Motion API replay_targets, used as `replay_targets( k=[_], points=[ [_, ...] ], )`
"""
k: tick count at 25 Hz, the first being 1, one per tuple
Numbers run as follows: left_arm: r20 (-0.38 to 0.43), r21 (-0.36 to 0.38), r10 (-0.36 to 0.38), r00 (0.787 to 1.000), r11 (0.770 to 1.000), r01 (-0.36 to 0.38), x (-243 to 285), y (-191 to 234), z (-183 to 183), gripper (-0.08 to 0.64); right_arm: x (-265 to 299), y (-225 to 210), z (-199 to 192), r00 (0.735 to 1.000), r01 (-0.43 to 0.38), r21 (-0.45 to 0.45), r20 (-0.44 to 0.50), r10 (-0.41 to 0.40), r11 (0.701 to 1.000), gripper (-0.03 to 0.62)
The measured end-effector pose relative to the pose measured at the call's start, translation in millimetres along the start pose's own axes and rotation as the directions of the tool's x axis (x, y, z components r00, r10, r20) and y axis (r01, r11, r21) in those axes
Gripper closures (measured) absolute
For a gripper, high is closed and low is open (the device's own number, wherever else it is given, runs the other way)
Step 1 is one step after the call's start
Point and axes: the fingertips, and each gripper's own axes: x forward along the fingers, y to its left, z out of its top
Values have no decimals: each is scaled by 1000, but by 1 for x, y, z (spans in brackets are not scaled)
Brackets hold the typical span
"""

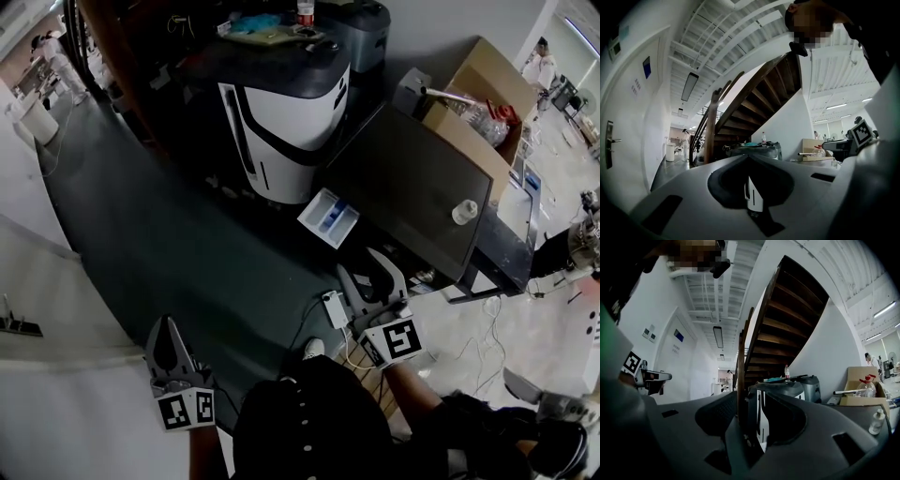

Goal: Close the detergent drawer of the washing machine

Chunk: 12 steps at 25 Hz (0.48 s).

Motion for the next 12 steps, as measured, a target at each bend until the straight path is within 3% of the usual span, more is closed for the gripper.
replay_targets(
  k=[7,12],
  points=[
    [4,15,32,999,999,-32,21,7,1,556,31,-7,-7,999,-44,-7,-6,44,999,408],
    [16,1,8,1000,1000,-8,51,20,-1,556,55,-14,-4,1000,-13,-19,-10,13,1000,408]
  ],
)
